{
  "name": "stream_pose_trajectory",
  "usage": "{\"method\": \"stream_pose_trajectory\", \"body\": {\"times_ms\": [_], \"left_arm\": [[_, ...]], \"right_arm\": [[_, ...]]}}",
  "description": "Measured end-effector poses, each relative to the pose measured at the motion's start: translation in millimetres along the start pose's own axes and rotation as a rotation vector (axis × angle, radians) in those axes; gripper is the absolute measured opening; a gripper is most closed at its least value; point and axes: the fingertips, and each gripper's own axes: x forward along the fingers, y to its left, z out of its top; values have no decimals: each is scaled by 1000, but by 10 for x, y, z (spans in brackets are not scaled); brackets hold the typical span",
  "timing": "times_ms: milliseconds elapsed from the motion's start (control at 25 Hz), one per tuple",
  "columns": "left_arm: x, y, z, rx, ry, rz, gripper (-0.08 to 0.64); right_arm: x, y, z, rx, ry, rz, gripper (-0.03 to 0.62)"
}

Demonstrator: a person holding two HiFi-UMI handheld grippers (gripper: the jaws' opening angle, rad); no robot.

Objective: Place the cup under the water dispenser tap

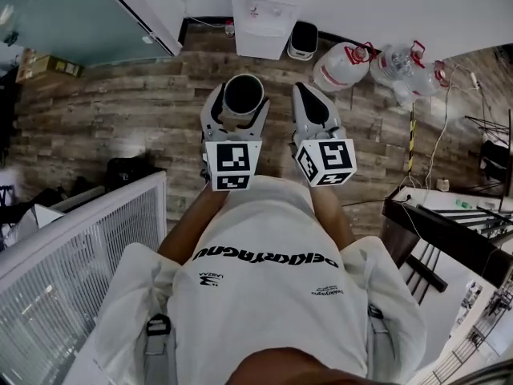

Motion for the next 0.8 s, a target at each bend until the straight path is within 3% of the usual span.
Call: {"method": "stream_pose_trajectory", "body": {"times_ms": [400, 800], "left_arm": [[813, 787, 125, -3, 25, -81, 368], [1267, 896, -79, -18, 75, -104, 368]], "right_arm": [[1091, -94, 128, -4, 29, -76, 0], [1441, -247, -61, -14, 82, -85, 0]]}}
